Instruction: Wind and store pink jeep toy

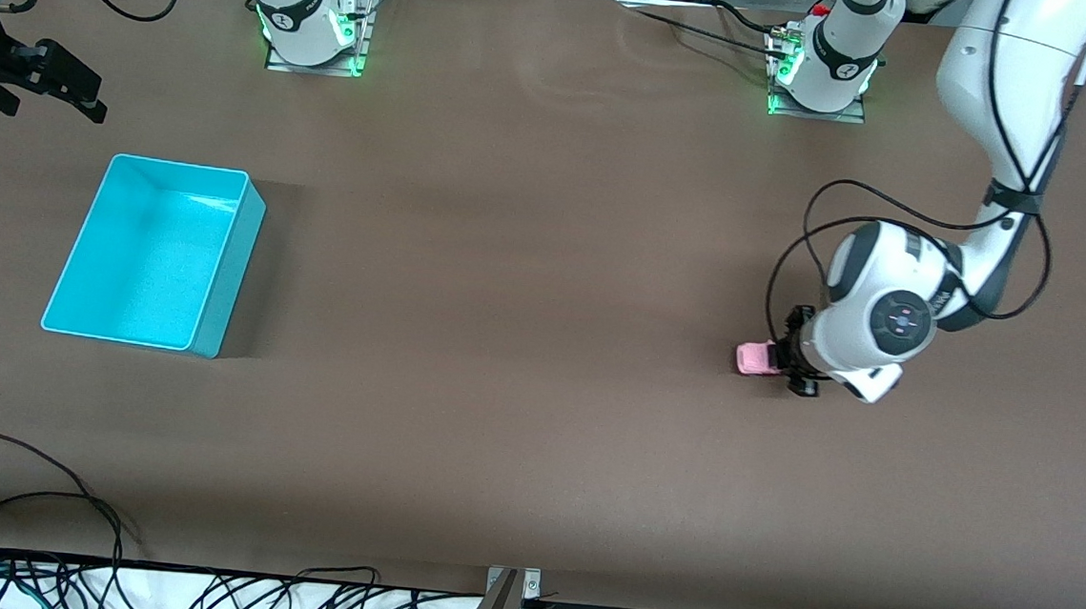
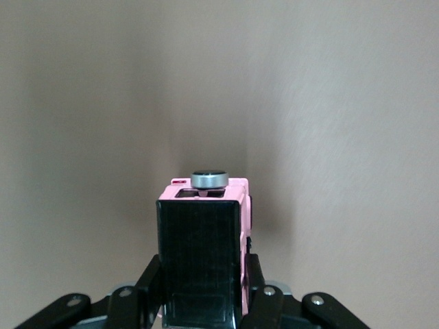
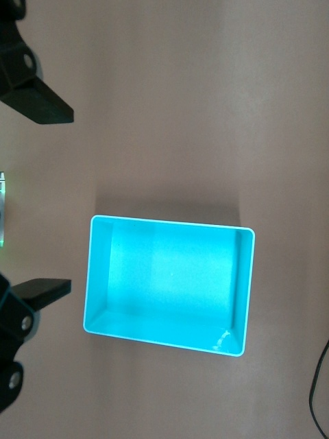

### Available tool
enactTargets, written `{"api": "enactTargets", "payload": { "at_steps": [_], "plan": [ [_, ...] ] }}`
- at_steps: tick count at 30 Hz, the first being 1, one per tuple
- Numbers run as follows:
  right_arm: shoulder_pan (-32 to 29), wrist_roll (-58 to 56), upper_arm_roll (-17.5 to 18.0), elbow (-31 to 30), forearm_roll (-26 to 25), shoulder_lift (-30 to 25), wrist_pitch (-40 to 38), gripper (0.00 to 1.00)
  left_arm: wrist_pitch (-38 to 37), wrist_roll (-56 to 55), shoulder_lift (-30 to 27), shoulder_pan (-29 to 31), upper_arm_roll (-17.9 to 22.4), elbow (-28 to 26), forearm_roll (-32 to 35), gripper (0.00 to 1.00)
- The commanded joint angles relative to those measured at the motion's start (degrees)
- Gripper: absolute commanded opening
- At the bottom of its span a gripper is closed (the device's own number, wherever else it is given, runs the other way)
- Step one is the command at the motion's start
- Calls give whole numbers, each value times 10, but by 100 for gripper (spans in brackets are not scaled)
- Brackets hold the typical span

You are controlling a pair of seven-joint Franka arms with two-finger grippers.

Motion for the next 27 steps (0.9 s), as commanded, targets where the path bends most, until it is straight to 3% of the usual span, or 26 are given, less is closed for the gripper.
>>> {"api": "enactTargets", "payload": {
  "at_steps": [1,11,27],
  "plan": [
    [-4,-5,1,1,4,-3,-7,100,45,-35,-12,-1,-9,-39,20,4],
    [-4,-5,1,1,4,-3,-7,100,93,-36,-11,-3,-9,-72,24,4],
    [-5,-5,1,1,4,-3,-9,100,93,-23,-4,22,-8,-78,78,4]
  ]
}}
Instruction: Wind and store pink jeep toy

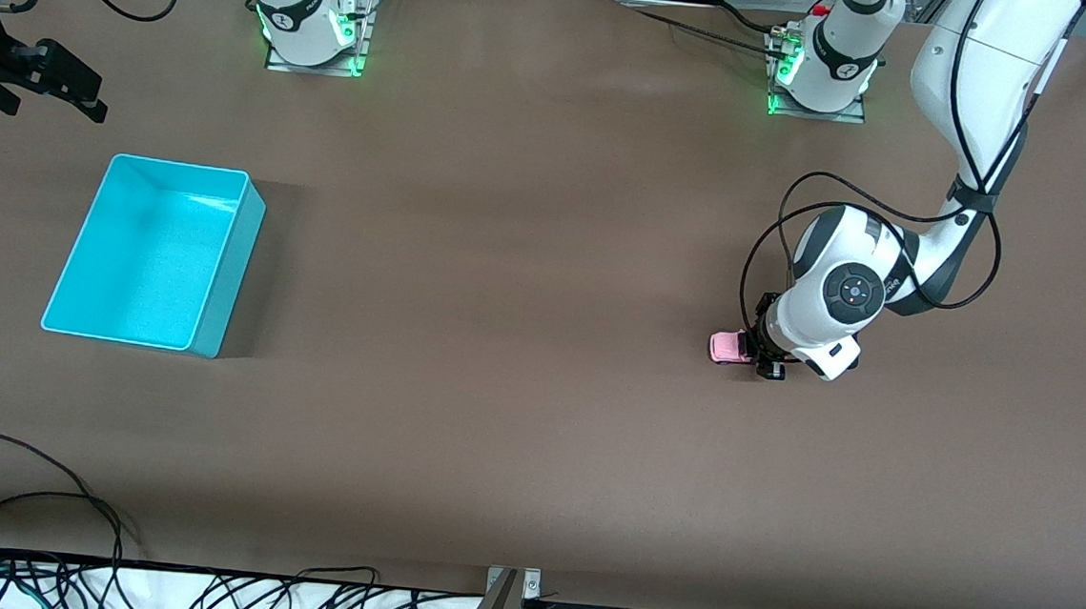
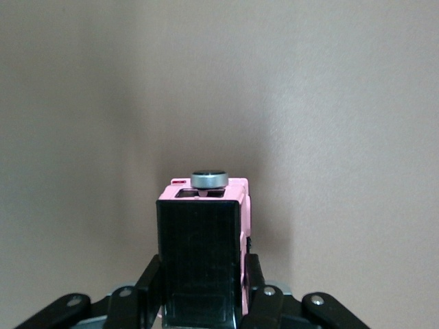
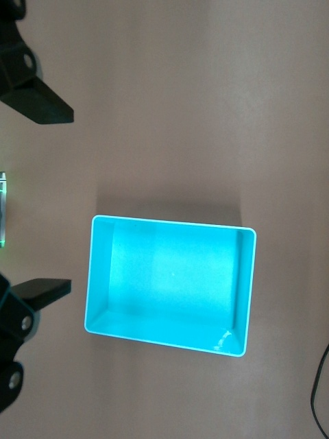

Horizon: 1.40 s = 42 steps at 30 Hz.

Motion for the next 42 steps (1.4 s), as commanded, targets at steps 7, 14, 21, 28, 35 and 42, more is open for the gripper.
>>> {"api": "enactTargets", "payload": {
  "at_steps": [7,14,21,28,35,42],
  "plan": [
    [-4,-5,0,1,4,-3,-7,100,13,43,2,59,-1,-17,40,4],
    [-5,-5,0,1,4,-3,-6,100,13,62,4,107,2,-16,77,4],
    [-5,-5,0,1,4,-3,-6,100,13,109,12,152,2,-13,102,4],
    [-5,-5,0,1,4,-3,-6,100,14,150,12,185,2,-10,105,4],
    [-5,-5,0,1,4,-3,-6,100,14,154,17,199,2,-9,126,6],
    [-4,-4,1,1,5,-3,-6,100,14,159,15,203,2,-3,126,100]
  ]
}}
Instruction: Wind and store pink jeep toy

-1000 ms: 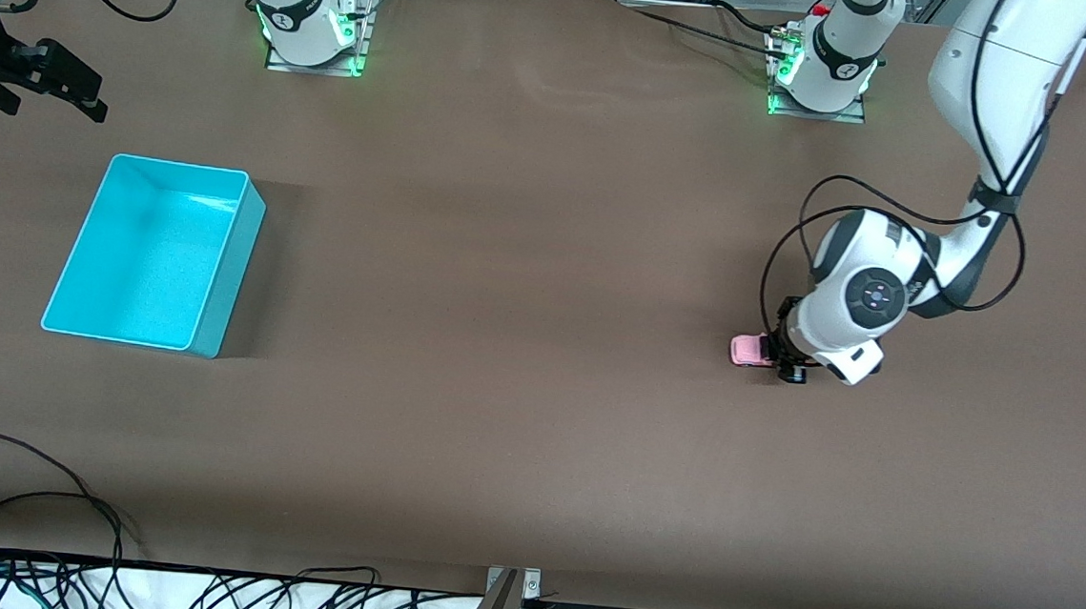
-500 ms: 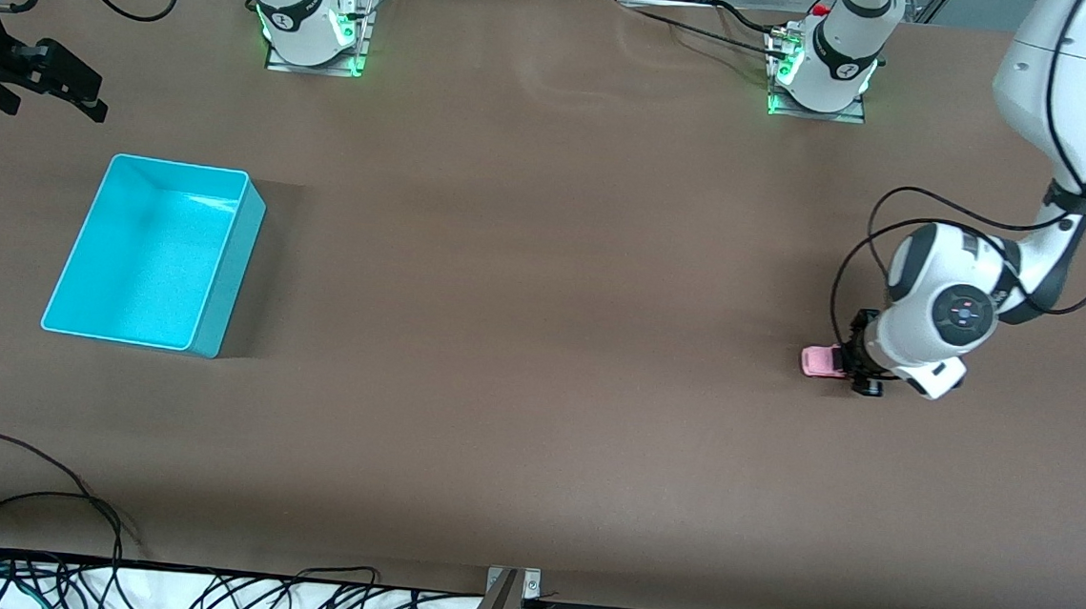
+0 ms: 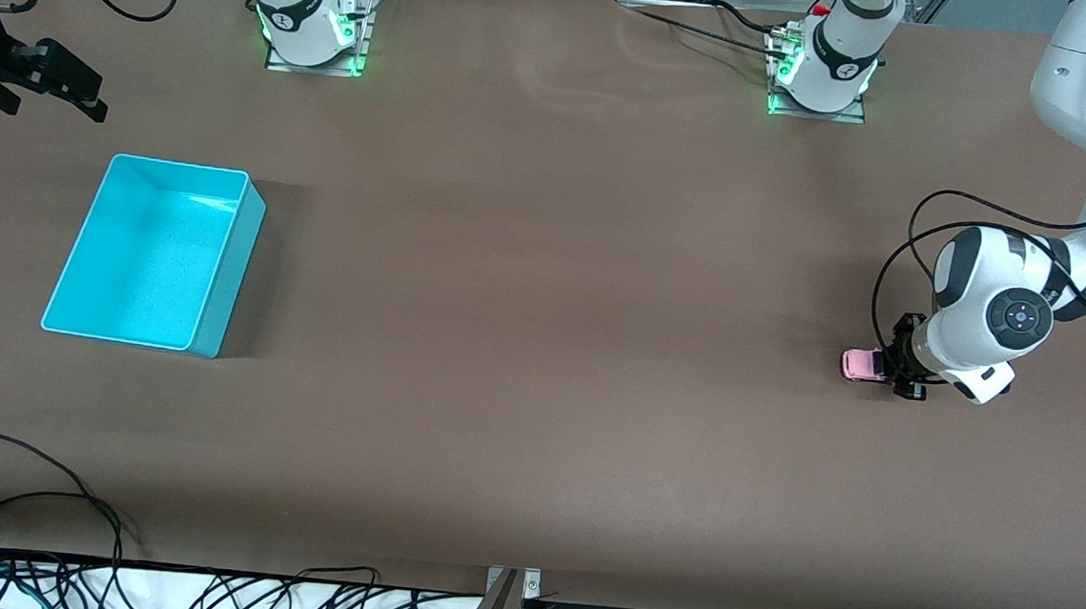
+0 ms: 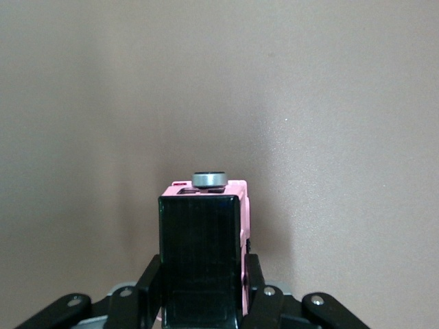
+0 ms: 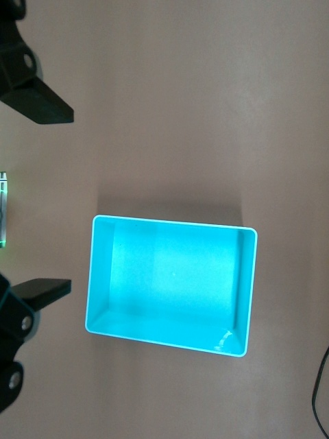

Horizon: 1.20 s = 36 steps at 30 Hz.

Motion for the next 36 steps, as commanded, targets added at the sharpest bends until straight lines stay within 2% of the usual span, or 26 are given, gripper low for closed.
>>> {"api": "enactTargets", "payload": {
  "at_steps": [1,7,15,21,24,25,36],
  "plan": [
    [-4,-4,0,1,6,-3,-5,100,12,11,17,8,-1,10,24,100],
    [-4,-4,0,1,7,-3,-5,100,-9,25,-6,11,-2,21,23,100],
    [-4,-4,0,1,7,-3,-6,100,-81,63,-62,11,-4,22,15,100],
    [-4,-4,1,1,7,-3,-6,100,-108,96,-109,10,-16,29,8,100],
    [-4,-4,1,1,7,-3,-6,100,-141,139,-115,10,-27,52,-10,100],
    [-4,-4,1,0,7,-3,-6,100,-190,199,-115,10,-50,106,-25,100],
    [-4,-4,1,0,7,-3,-6,100,-240,343,-115,8,-90,176,-40,100]
  ]
}}
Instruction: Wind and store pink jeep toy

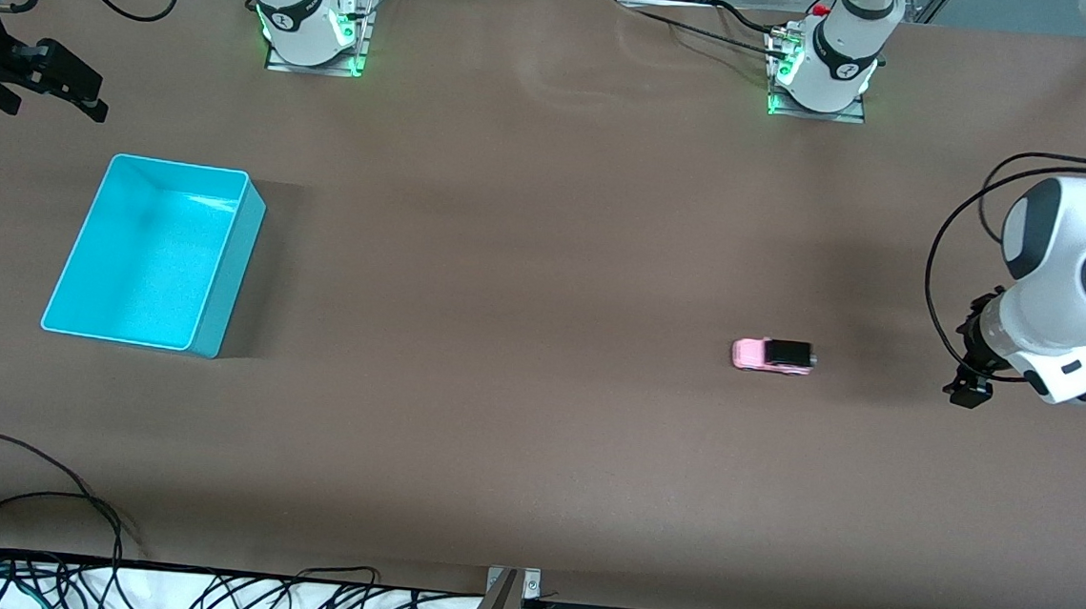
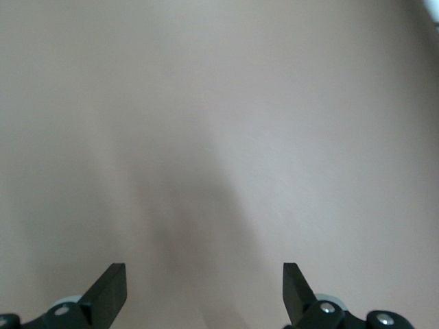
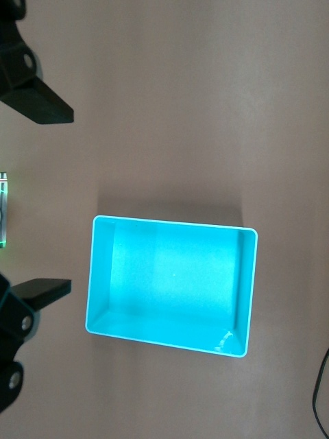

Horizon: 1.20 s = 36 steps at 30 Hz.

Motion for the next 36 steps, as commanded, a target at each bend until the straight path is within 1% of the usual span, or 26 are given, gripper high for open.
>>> {"api": "enactTargets", "payload": {
  "at_steps": [1,9,13,16,19,23,29,32,36],
  "plan": [
    [-4,-4,0,0,7,-4,-6,100,-49,117,3,1,-24,58,-16,100],
    [-4,-4,0,0,6,-4,-6,100,-62,291,3,-4,-50,95,-14,100],
    [-4,-4,1,0,6,-4,-6,100,-62,334,3,-4,-53,108,-16,100],
    [-4,-4,1,0,6,-4,-6,100,-62,363,2,-1,-70,111,-15,100],
    [-4,-4,0,0,6,-4,-6,100,-65,390,-1,0,-72,123,-17,100],
    [-4,-4,1,0,7,-4,-6,100,-99,414,-3,1,-81,138,-33,100],
    [-4,-4,0,0,6,-4,-6,100,-160,497,-5,4,-80,180,-69,100],
    [-4,-4,0,0,6,-4,-6,100,-188,524,-17,7,-77,181,-80,100],
    [-4,-4,0,0,6,-4,-6,100,-215,587,-35,22,-76,176,-100,100]
  ]
}}
